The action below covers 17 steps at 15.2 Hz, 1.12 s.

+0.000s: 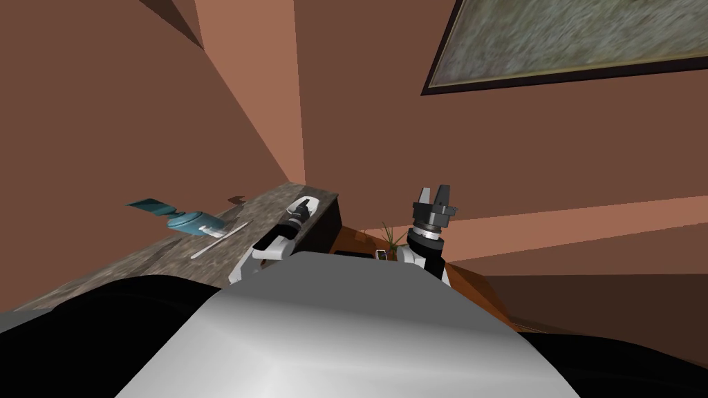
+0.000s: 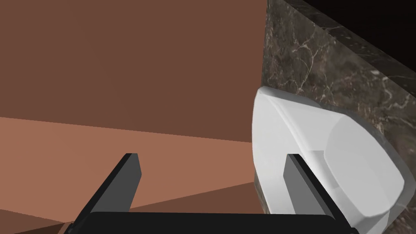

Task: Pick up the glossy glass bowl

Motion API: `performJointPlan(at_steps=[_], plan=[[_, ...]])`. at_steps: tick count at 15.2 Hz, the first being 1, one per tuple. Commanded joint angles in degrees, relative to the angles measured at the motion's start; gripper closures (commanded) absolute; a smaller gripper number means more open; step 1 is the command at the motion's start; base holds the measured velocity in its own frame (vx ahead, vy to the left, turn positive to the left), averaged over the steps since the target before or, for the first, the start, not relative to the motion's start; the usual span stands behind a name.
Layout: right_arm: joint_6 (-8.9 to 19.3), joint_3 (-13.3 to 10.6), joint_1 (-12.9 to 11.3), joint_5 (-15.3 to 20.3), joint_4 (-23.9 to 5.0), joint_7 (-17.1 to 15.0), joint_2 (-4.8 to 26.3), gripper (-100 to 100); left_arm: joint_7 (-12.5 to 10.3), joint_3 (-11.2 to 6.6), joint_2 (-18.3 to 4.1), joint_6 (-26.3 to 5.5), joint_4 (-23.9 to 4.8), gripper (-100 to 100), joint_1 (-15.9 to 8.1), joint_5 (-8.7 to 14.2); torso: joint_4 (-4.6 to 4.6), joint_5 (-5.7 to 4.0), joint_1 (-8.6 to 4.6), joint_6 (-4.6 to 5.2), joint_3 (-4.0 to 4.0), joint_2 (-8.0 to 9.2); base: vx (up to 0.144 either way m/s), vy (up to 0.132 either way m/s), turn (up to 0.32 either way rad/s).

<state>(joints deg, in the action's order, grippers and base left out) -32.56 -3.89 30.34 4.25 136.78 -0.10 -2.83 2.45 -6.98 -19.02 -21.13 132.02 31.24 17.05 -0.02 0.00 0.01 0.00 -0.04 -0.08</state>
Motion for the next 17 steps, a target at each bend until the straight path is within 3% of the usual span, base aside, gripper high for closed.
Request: performJointPlan(at_steps=[1, 2, 5, 6, 13, 17], plan=[[0.00, 0.00, 0.00, 0.00, 0.00, 0.00, 0.00, 0, -0.15, -0.32, -0.29, -2.78, 0.24, -100, -0.02, 0.41, 0.00, 0.00, 0.00, 0.00, 0.00, 0.00, 0.016, 0.001, -0.004], [0.00, 0.00, 0.00, 0.00, 0.00, 0.00, 0.00, 0, -0.47, -1.19, -1.17, -4.08, 0.74, -100, 0.04, 1.63, 0.00, 0.00, 0.00, 0.00, 0.00, 0.00, 0.021, -0.001, -0.008], [0.00, 0.00, 0.00, 0.00, 0.00, 0.00, 0.00, 0, -0.47, -1.19, -1.17, -6.82, 0.74, -100, 0.04, 1.63, -0.01, 0.00, 0.01, 0.00, -0.01, -0.02, 0.020, 0.002, -0.004], [0.00, 0.00, 0.00, 0.00, 0.00, 0.00, 0.00, 0, -0.80, -2.07, -2.02, -8.60, 1.27, -100, 0.09, 2.85, 0.00, 0.00, 0.00, 0.00, 0.00, 0.00, 0.019, 0.001, -0.009], [0.00, 0.00, 0.00, 0.00, 0.00, 0.00, 0.00, 0, -1.12, -2.98, -2.84, -14.92, 1.81, -100, 0.13, 4.06, -0.01, 0.01, 0.03, 0.00, -0.01, -0.02, 0.020, 0.006, -0.005], [0.00, 0.00, 0.00, 0.00, 0.00, 0.00, 0.00, 0, -1.74, -4.84, -4.40, -20.31, 2.95, -100, 0.18, 6.43, -0.01, 0.01, 0.01, 0.00, -0.02, -0.03, 0.027, 0.007, -0.006]])
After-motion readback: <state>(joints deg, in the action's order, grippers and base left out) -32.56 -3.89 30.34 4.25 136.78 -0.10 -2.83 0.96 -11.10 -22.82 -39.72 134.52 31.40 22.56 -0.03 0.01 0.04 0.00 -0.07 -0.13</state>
